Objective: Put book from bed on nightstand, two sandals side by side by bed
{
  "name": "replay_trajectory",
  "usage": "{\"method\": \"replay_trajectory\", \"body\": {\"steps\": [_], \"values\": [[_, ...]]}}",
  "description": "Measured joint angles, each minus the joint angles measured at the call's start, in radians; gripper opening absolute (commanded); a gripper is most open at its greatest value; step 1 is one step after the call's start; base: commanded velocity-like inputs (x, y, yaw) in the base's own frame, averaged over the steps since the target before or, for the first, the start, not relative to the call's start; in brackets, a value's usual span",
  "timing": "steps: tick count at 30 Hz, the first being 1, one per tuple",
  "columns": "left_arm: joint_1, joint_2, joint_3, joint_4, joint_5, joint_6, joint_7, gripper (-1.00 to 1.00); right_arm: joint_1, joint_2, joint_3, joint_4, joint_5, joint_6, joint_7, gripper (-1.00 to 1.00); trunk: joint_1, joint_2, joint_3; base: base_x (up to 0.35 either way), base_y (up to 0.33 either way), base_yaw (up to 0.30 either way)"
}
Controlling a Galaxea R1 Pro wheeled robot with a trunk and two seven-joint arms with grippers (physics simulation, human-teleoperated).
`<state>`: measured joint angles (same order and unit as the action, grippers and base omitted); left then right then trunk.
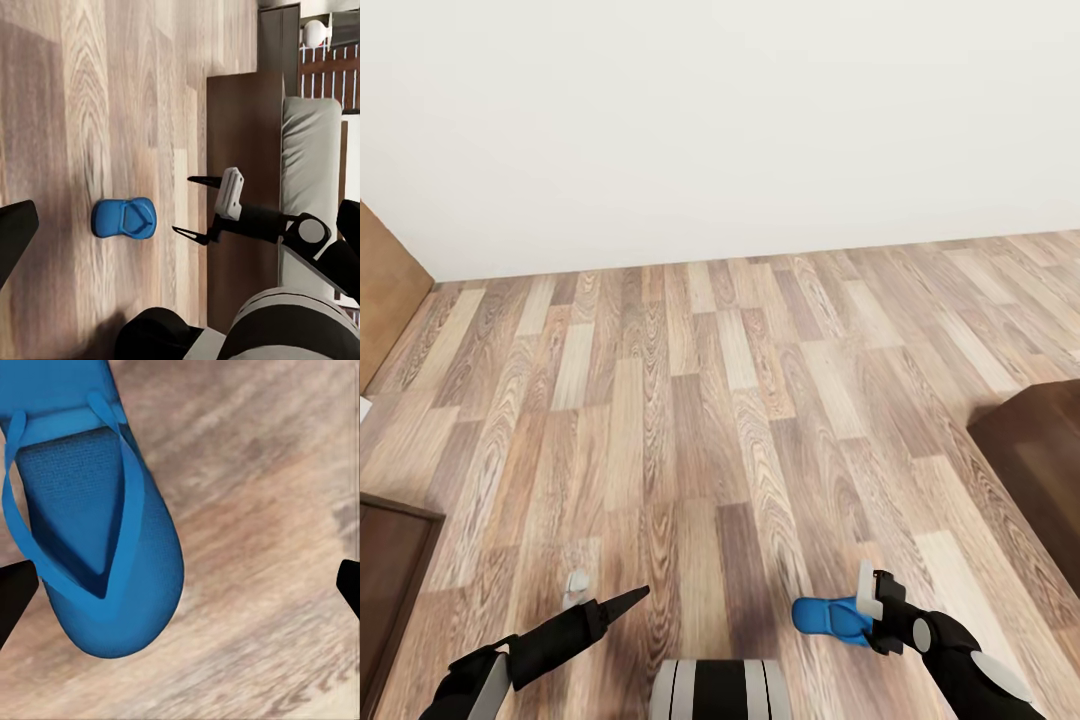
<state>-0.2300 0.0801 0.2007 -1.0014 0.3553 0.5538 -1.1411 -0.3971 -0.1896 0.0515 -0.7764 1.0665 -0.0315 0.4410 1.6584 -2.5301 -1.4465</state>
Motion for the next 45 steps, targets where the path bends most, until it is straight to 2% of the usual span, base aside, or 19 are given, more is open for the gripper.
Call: {"method": "replay_trajectory", "body": {"steps": [14,35,45], "values": [[-0.001,0.000,0.000,0.000,0.000,0.000,0.000,1.00,0.000,0.000,0.000,0.001,0.000,0.000,0.000,1.00,0.000,0.000,0.000,0.010,0.000,0.000],[0.000,0.000,0.000,0.000,0.000,0.000,0.000,1.00,0.000,0.000,-0.001,0.000,0.001,0.000,0.001,1.00,0.010,-0.005,-0.081,0.000,0.000,0.000],[0.000,0.000,0.000,0.000,0.000,0.000,0.000,1.00,0.000,0.000,-0.001,0.000,0.001,0.000,0.001,1.00,0.010,-0.005,-0.085,0.000,0.000,0.000]]}}
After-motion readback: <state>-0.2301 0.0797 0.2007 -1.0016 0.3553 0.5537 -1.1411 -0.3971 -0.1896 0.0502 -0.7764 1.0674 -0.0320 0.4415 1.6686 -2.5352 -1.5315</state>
